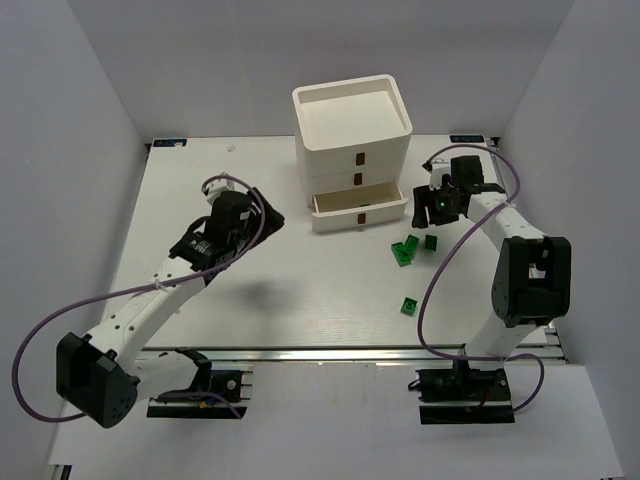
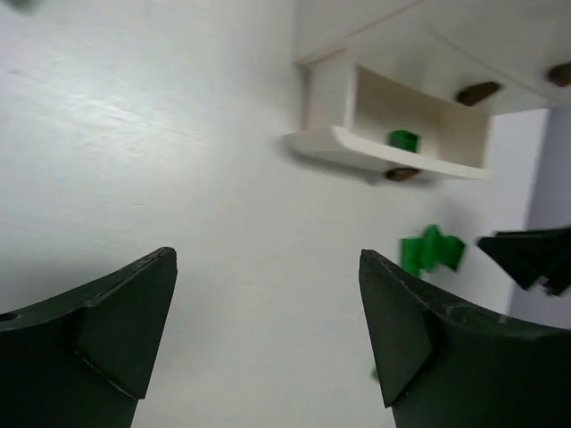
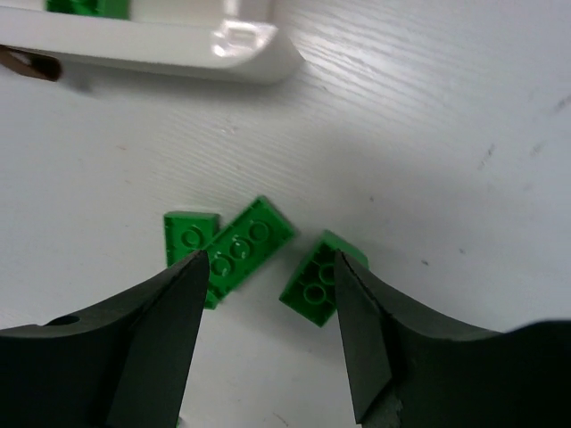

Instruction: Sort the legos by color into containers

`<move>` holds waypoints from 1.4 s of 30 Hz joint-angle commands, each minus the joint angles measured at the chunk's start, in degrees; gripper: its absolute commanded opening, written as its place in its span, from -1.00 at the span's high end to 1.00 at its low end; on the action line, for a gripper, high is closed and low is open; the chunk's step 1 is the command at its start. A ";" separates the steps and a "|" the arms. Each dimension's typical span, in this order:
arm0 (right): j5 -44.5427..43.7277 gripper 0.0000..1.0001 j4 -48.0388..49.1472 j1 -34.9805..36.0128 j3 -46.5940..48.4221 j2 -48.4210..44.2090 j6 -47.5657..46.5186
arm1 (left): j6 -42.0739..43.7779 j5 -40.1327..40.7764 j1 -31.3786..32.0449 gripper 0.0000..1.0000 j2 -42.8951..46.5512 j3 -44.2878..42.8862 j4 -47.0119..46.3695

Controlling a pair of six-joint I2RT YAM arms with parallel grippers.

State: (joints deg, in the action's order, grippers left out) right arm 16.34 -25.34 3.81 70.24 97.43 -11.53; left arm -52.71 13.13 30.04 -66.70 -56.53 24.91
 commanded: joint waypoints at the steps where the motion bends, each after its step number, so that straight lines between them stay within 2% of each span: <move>1: -9.64 -0.26 -3.84 -0.12 -1.68 -2.33 4.92 | 2.00 8.58 -0.86 -0.85 3.94 2.56 9.37; 7: -14.49 -0.31 -2.70 0.32 -5.81 -3.56 6.87 | 0.68 9.55 -0.86 -0.86 6.84 6.26 10.08; 13: -15.72 -0.32 -0.85 0.49 -5.38 -0.05 8.19 | 0.94 9.37 -0.86 -0.86 6.23 6.70 9.37; 21: -16.07 -0.20 1.52 1.02 -2.74 6.27 9.16 | 1.29 11.22 -0.86 -0.90 6.23 7.40 11.21; 23: -16.07 -0.07 1.79 0.84 -2.47 7.07 8.98 | 1.55 12.01 -0.86 -0.91 6.32 7.58 11.39; 24: -17.73 0.11 1.88 0.76 -2.47 6.99 8.72 | 1.47 12.27 -0.86 -0.92 6.23 7.58 11.57; 27: -18.27 0.42 3.28 0.32 -4.31 4.19 6.62 | 2.08 13.50 -1.39 -0.94 5.79 7.05 11.66; 28: -18.45 0.64 3.98 0.32 -5.10 3.13 5.48 | 2.34 13.77 -1.91 -0.95 5.61 6.96 11.57; 29: -18.19 0.73 6.33 0.32 -5.98 1.64 2.68 | 2.69 13.94 -1.92 -0.96 5.18 6.79 11.39; 30: -17.14 0.95 7.92 0.40 -7.29 -1.59 0.91 | 2.96 13.68 -2.79 -0.96 4.91 6.44 11.04; 31: -14.87 1.00 11.25 0.40 -7.92 -3.11 -1.19 | 3.14 13.33 -3.32 -0.96 3.60 6.26 10.95; 34: 1.28 1.00 14.53 0.75 -8.45 -8.65 -15.06 | 3.92 8.96 -7.27 -0.96 -0.34 5.56 9.82; 35: 12.12 1.00 14.53 0.58 -8.19 -9.35 -19.36 | 4.10 7.20 -9.63 -0.96 -1.67 5.30 8.68; 36: 16.23 1.00 14.53 1.02 -7.75 -9.53 -26.89 | 4.10 5.44 -10.87 -0.95 -3.07 4.86 8.23; 38: 23.43 1.00 16.46 2.86 -6.17 -7.71 -30.82 | 4.37 0.08 -14.37 -0.93 -7.73 3.02 7.00; 42: 23.31 1.00 22.08 5.58 -1.52 -1.38 -32.94 | 4.63 -6.35 -18.60 -0.91 -13.98 -1.29 5.24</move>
State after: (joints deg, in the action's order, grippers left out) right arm 31.75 -9.06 7.70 65.45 91.44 -36.97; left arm -48.90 13.91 14.00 -79.15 -53.56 33.17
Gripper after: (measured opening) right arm 0.429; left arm 0.961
